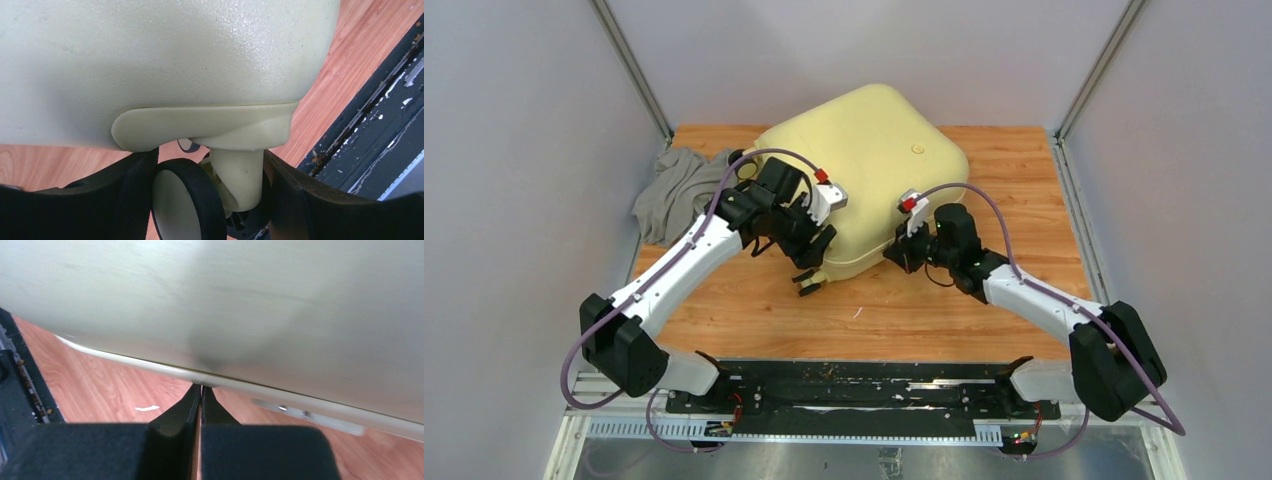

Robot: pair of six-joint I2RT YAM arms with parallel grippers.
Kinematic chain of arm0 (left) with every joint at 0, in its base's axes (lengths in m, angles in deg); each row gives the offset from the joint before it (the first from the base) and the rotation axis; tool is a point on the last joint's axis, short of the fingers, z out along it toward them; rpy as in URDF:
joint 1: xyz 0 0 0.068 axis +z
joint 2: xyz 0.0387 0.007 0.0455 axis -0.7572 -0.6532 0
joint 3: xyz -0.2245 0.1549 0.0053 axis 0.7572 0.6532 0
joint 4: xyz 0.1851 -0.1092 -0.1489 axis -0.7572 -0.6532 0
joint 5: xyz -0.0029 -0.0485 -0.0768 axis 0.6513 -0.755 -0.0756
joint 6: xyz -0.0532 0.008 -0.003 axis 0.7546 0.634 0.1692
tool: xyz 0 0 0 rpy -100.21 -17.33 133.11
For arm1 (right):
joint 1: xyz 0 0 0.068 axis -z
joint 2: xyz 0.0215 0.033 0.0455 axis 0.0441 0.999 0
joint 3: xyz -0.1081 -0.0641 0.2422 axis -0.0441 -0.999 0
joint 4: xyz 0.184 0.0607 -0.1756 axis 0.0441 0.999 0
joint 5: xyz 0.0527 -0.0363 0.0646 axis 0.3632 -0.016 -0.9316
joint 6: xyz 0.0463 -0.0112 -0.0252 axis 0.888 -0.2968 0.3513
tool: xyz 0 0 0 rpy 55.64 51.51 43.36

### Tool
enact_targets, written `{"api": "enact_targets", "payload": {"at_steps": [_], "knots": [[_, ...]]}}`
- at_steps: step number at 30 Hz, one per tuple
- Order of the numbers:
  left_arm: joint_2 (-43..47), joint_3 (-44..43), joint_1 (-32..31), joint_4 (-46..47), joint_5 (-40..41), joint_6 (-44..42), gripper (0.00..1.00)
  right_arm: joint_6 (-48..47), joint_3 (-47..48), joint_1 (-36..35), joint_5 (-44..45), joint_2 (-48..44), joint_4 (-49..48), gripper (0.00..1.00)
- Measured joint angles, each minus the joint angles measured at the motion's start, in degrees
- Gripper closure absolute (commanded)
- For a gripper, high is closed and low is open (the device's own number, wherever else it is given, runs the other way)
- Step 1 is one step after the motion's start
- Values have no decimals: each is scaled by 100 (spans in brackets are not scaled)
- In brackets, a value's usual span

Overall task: Pack the luggage
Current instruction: Zip the luggage at the center of the board.

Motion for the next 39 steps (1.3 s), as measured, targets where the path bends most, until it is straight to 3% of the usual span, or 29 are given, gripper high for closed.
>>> {"api": "enact_targets", "payload": {"at_steps": [11,12,13,16,17,22,25,33,39], "knots": [[-251,-96,-271,-9,249,485,100,763,-597,-957,881,0,-1176,100],[-293,-127,-304,-31,286,531,96,822,-662,-1005,968,0,-1307,100],[-350,-179,-341,-81,321,577,79,881,-723,-1021,1062,0,-1412,100],[-562,-450,-431,-315,339,737,8,1110,-951,-1012,1252,-105,-1676,100],[-627,-560,-452,-393,326,756,1,1211,-1060,-957,1285,-208,-1751,100],[-695,-1255,-557,-378,20,597,0,1550,-1412,-533,1305,-634,-1565,100],[-468,-1602,-271,-258,-219,369,0,1655,-1471,-417,1189,-756,-1565,100],[-278,-2236,1510,-229,210,-658,0,1770,-1475,-216,809,-721,-1604,100],[-1434,-2583,2457,153,225,-868,0,1829,-1475,-175,654,-632,-1709,100]]}}
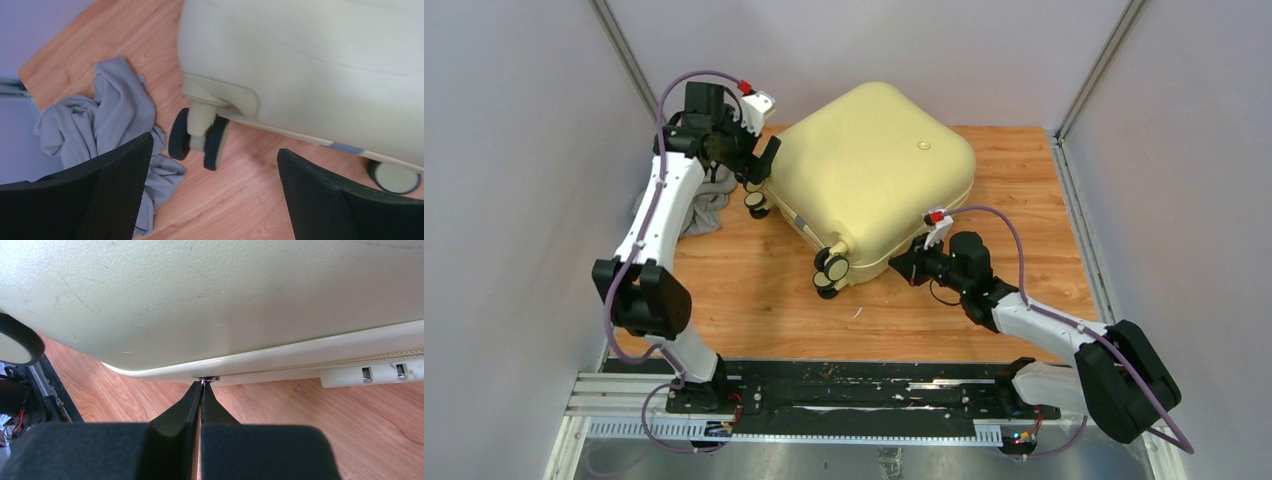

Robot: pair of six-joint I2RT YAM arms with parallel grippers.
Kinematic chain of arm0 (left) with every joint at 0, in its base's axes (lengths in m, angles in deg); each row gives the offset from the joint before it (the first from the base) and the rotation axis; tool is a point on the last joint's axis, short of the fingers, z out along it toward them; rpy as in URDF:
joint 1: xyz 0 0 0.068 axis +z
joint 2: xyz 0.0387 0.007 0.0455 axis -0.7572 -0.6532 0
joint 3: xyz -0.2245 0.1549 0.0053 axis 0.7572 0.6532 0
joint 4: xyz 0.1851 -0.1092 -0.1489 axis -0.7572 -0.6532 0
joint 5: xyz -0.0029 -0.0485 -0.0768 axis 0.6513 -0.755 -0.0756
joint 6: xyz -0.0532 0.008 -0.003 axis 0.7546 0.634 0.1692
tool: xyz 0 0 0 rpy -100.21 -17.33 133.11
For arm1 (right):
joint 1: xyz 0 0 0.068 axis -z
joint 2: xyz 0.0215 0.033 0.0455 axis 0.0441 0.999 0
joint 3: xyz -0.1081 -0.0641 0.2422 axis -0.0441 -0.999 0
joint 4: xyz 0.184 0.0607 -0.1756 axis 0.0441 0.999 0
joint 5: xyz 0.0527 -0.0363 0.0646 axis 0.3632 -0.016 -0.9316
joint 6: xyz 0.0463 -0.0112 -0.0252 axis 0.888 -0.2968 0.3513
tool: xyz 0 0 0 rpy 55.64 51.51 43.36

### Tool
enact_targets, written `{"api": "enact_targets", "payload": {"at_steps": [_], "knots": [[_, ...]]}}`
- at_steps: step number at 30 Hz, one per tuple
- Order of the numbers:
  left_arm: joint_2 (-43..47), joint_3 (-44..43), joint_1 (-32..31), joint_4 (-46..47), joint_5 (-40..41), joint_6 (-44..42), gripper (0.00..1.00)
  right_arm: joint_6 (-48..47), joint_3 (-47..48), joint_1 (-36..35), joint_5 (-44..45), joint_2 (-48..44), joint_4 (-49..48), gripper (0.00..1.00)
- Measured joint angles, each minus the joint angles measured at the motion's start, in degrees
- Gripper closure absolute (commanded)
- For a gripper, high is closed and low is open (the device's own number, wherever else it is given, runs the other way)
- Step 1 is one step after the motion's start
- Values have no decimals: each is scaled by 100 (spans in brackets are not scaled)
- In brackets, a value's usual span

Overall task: Pack the luggage
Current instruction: Zip the luggage at the center of the board.

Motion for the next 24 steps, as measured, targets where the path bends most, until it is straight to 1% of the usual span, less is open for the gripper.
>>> {"api": "enact_targets", "payload": {"at_steps": [4,8,11,17,19,21,22,24], "knots": [[-592,7,243,297,114,-153,0,35,0,4,-17,2,-2,100],[-807,22,295,592,103,-380,0,35,0,4,-26,2,4,100],[-933,-57,352,660,-98,-608,1,35,0,7,-55,2,9,100],[-1539,-341,619,487,-717,-896,22,28,83,20,-151,31,136,100],[-1718,-356,717,326,-944,-927,33,17,92,20,-203,33,157,100],[-1832,-356,809,142,-1174,-920,50,-9,131,20,-238,39,212,100],[-1856,-358,846,98,-1327,-929,61,-31,168,22,-258,50,260,100],[-1858,-400,870,20,-1469,-920,92,-70,243,31,-293,101,348,100]]}}
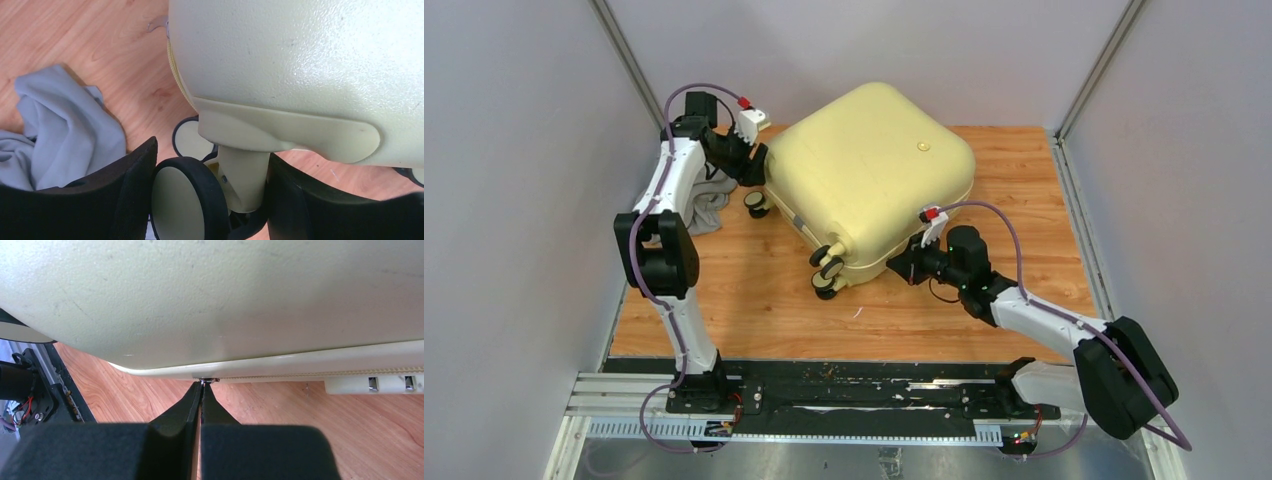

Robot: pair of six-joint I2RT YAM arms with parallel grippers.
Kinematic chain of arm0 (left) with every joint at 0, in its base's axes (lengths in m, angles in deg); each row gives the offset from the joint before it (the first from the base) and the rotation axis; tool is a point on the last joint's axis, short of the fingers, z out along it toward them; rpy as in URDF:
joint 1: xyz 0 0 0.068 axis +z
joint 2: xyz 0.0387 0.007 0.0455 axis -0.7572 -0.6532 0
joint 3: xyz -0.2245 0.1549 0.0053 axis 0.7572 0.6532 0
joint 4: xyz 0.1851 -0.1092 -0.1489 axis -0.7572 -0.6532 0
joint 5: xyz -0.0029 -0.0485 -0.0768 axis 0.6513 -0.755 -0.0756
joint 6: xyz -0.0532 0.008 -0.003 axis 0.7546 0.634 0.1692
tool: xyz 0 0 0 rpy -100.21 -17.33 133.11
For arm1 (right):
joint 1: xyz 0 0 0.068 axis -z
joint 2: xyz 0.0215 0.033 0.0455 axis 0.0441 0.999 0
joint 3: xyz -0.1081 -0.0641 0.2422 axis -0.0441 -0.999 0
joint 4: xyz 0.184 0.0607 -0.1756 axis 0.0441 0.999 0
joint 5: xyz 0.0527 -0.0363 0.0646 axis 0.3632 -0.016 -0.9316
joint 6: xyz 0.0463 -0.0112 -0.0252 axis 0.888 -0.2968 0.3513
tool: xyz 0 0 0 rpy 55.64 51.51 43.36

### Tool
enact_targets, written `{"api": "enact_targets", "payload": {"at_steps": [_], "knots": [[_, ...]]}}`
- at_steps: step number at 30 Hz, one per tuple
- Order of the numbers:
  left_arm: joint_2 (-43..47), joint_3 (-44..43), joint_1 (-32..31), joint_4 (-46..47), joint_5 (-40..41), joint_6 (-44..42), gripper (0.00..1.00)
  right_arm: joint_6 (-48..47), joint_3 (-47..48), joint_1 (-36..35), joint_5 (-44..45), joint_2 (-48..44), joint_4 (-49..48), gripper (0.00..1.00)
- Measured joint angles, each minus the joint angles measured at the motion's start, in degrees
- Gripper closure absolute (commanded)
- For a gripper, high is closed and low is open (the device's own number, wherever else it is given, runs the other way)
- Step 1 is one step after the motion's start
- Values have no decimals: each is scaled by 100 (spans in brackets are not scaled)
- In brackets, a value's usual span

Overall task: Pack the luggage
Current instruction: Zip the luggage at the center of the board.

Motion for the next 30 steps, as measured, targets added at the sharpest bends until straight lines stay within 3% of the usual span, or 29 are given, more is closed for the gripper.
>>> {"api": "enact_targets", "payload": {"at_steps": [1,6,11,13,16,18,24,30], "knots": [[0,-13,2,-33,-37,15,98,-28,31,17,-33,15,57,100],[162,247,48,-20,-140,92,100,-212,199,234,-363,98,315,100],[1198,1484,111,173,90,181,99,-608,437,400,-529,166,815,100],[1687,1952,157,68,223,201,76,-726,481,490,-540,177,894,100],[2457,2531,181,-258,485,232,27,-813,560,634,-608,289,896,100],[2791,2640,162,-531,584,201,11,-850,682,710,-682,435,901,100],[3963,2468,-238,-828,570,-444,4,-942,1185,765,-811,1008,837,100],[5023,2817,-1853,-984,713,-1899,0,-992,1362,852,-1117,1246,848,100]]}}
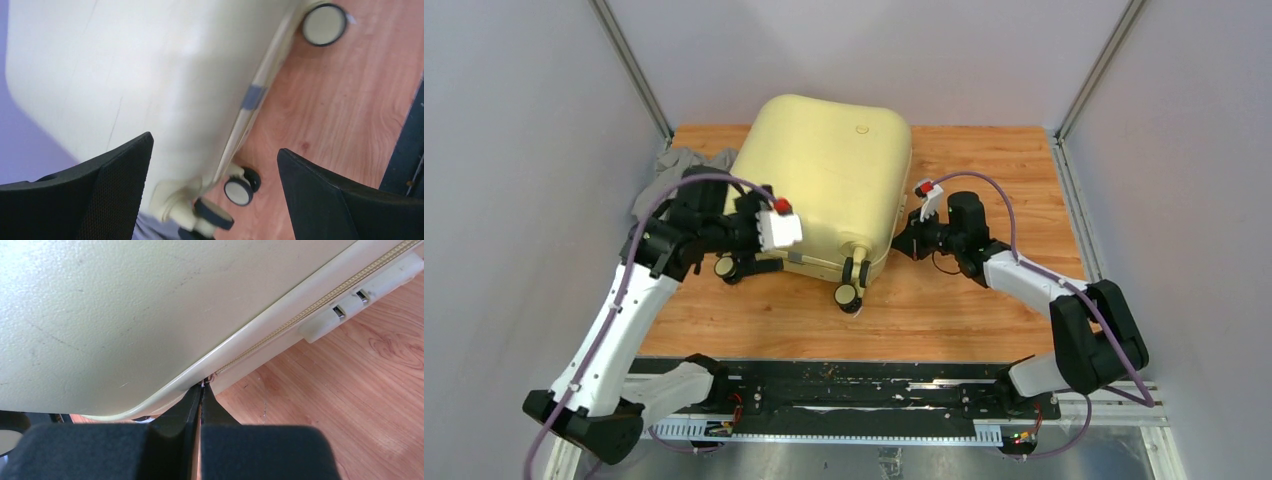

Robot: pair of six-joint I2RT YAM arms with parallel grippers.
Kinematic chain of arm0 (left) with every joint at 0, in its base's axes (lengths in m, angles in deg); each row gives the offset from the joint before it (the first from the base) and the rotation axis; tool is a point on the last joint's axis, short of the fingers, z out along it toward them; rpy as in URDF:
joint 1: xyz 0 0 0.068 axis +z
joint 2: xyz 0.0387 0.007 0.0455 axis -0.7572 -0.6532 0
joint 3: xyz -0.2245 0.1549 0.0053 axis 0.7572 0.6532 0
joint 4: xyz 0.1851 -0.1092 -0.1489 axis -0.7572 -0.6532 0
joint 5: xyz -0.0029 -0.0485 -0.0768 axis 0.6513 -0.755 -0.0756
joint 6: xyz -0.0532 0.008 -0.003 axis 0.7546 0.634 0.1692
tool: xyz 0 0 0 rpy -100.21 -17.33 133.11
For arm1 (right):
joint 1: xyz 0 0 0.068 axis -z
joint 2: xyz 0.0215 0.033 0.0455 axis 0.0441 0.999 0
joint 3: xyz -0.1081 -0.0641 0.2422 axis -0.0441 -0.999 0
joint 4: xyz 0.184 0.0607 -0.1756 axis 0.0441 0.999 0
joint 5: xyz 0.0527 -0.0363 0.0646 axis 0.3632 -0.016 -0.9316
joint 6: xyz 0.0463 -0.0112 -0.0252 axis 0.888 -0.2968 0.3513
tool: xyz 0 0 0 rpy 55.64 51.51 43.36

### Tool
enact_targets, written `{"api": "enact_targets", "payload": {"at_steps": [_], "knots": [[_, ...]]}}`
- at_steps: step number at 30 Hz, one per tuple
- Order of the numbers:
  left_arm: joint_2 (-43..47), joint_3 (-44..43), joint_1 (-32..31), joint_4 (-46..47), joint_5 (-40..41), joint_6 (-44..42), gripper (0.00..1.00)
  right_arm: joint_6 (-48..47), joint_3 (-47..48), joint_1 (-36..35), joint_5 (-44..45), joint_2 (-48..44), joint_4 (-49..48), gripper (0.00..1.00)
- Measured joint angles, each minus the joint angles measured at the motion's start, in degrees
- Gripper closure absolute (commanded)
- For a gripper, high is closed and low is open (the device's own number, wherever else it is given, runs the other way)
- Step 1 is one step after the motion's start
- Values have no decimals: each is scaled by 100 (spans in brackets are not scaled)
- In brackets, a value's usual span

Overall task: Pack the luggage
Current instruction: Zip the luggage at the center of the board.

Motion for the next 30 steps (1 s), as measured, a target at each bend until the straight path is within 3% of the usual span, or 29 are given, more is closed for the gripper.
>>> {"api": "enact_targets", "payload": {"at_steps": [5,7,13,21,24,26,30], "knots": [[208,328,-1923,-142,317,-1613,0,-66,48,39,-155,48,20,100],[85,330,-2402,-142,385,-2385,0,-79,48,44,-173,50,22,100],[-459,396,-3034,170,426,-4481,0,-90,72,59,-278,101,13,100],[-1401,579,-3281,872,487,-6092,2,-131,81,59,-354,111,11,100],[-1613,568,-3298,968,540,-6317,15,-181,83,59,-389,114,13,100],[-1781,511,-3322,992,608,-6419,34,-214,94,59,-413,125,24,100],[-2081,374,-3383,1005,857,-6465,58,-275,133,68,-444,144,90,100]]}}
